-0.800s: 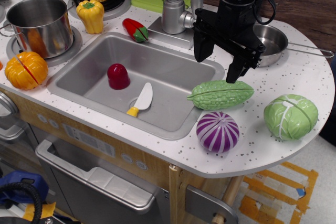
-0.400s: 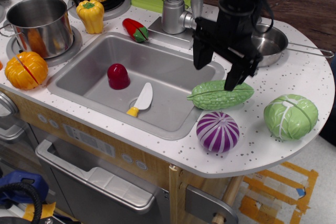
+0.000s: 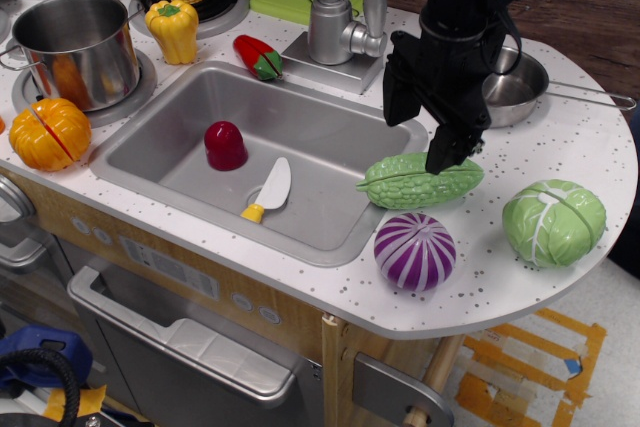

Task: Put green squash in pot or pan

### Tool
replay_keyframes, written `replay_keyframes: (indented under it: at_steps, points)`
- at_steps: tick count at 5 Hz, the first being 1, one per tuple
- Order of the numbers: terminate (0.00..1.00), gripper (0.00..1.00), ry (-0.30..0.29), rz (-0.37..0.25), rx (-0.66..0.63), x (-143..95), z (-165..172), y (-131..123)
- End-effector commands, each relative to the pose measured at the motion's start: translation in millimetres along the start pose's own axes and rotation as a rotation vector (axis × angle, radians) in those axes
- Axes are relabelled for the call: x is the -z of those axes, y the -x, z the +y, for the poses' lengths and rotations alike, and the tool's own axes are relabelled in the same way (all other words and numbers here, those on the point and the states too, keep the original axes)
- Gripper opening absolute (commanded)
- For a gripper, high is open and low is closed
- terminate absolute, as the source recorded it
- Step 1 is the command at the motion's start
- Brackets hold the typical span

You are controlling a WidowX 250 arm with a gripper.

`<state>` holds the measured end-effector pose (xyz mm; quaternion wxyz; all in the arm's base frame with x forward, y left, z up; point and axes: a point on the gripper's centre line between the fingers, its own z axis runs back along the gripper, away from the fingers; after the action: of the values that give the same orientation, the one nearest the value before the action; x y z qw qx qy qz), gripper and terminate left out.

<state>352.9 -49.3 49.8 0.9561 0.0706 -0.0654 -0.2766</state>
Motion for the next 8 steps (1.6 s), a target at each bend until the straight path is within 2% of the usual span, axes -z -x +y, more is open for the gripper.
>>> replay_keyframes:
  at_steps: [1, 3, 4, 5, 6, 8]
  points:
    - [0.00, 1.00, -0.004, -0.088, 0.030, 0.8, -2.0, -0.3]
    - [0.00, 1.00, 0.042, -0.156, 0.049, 23.5, -0.2, 7.8]
    - [0.00, 1.00, 0.034, -0.171, 0.051, 31.3, 4.3, 10.6]
    - [0.00, 0.00, 0.019, -0.164, 0.037, 32.1, 5.3, 7.9]
    - [0.00, 0.00, 0.014, -0.160, 0.054, 19.7, 12.9, 0.0]
    - [0.00, 0.00, -0.096, -0.132, 0.073, -21.3, 38.3, -26.0]
